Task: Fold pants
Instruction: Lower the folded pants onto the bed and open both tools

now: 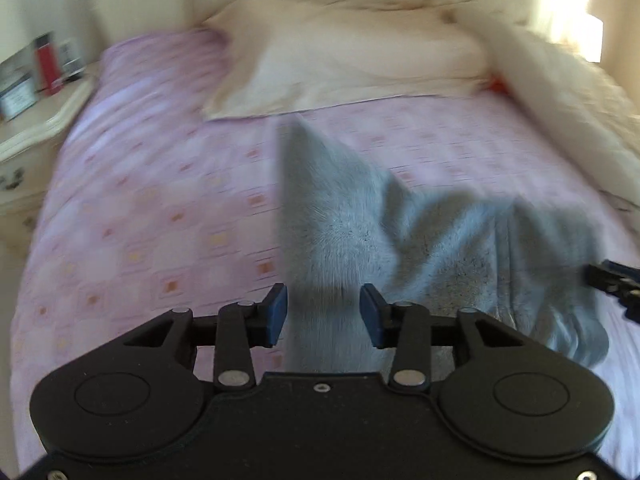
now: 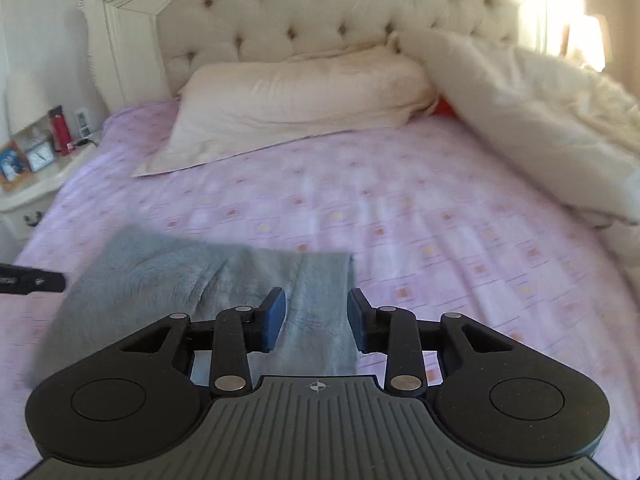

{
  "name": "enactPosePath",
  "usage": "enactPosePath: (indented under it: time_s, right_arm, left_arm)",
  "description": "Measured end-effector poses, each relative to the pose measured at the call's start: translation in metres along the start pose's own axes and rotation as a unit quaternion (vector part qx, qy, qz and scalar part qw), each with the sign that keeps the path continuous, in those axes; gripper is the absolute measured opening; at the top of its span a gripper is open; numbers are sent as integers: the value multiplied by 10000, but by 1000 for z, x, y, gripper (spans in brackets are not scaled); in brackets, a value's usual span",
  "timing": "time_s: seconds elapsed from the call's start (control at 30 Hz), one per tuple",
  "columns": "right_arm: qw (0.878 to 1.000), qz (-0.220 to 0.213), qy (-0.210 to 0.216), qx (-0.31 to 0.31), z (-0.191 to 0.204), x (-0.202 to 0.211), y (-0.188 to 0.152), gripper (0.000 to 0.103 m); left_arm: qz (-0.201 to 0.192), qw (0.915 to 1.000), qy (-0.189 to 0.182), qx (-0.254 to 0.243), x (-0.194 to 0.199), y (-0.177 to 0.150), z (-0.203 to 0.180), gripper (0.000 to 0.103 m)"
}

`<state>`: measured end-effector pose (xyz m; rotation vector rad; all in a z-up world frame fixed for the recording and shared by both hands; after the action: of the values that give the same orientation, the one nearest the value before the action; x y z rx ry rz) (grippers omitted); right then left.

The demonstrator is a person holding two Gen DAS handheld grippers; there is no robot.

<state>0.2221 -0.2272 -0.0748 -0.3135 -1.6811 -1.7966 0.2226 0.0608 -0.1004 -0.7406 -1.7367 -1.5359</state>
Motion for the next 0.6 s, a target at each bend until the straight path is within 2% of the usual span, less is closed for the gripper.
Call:
enactPosePath:
  time_s: [0.17,0.33,0.6]
  right_arm:
    - [9995,-169,242,-83,16,37,-20,33]
    - [9989,-70,420,-191,38,59,-30,34]
    - [9988,51,435,-237,56,82,-46,34]
  left_arm:
    - [19,9999,71,-130,11,-26,-2,49]
    - [-72,9998,120,-150,35,-47,-9,56]
    - [89,9998,116,-122,72,-74,-25,56]
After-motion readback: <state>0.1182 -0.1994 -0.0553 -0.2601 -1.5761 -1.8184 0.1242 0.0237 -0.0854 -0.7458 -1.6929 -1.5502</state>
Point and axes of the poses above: each gripper's, at about its wrist camera, not at the fingertips, and x roughly against the way its jaws point, z to its left, y to its top, the point moved 6 cm from there along -x, roughly the way its jaws point, and after that the axes turned 1 degree about y, right-handed, at the moved point
